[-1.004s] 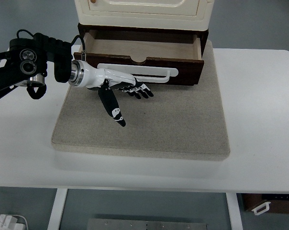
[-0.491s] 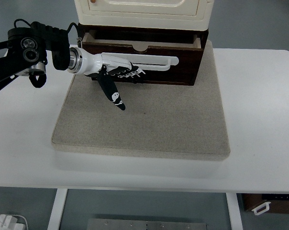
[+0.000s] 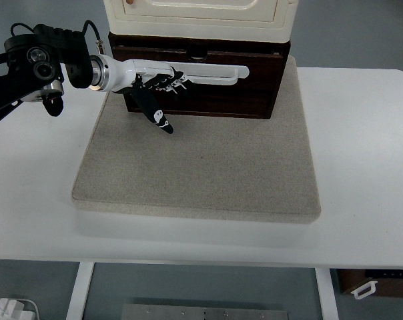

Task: Close the drawer under the combination cabinet

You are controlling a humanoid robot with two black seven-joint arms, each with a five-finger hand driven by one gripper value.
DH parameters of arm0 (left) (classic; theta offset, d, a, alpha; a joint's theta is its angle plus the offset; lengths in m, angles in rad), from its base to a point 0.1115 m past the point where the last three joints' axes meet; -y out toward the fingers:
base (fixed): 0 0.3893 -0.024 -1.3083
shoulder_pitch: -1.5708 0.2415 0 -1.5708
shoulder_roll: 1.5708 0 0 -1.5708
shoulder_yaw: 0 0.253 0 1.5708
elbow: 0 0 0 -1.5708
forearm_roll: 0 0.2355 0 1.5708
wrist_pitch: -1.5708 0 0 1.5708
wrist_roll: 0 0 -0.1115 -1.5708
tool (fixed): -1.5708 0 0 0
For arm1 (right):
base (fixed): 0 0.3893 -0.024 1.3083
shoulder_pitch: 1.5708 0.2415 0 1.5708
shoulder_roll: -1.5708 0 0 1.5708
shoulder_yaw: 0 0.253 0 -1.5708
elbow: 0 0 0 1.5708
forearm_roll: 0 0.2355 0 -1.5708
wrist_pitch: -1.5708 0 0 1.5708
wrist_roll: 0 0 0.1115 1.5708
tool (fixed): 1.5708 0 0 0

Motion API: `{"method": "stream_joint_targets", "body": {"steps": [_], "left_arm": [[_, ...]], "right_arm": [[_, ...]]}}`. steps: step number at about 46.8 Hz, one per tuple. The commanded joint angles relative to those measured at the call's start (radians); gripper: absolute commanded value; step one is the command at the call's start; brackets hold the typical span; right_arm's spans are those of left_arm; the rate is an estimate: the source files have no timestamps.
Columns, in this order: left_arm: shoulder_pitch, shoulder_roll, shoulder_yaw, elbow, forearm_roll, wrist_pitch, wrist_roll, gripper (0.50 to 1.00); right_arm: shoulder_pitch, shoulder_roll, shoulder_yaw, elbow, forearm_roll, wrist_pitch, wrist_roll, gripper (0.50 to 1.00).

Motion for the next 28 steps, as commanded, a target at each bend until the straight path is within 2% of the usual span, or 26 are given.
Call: {"method": "stream_joint_targets", "body": {"steps": [1,15,28], "left_arm": [[0.0,0.0,-0.001,0.008,-0.001,0.001,-0.002,1.0],[0.001,0.002,-0.003,0.017,-0.006,0.03,-0.002,1.0],[0.001,0.003,-0.005,0.03,-0.012,0.029,-0.009,1.0]], "right_arm": [[0.0,0.0,0.0,0.0,0.0,0.0,0.0,0.952],[0.0,0.0,0.0,0.0,0.0,0.0,0.0,0.952],[0.0,0.0,0.0,0.0,0.0,0.0,0.0,0.952]]}}
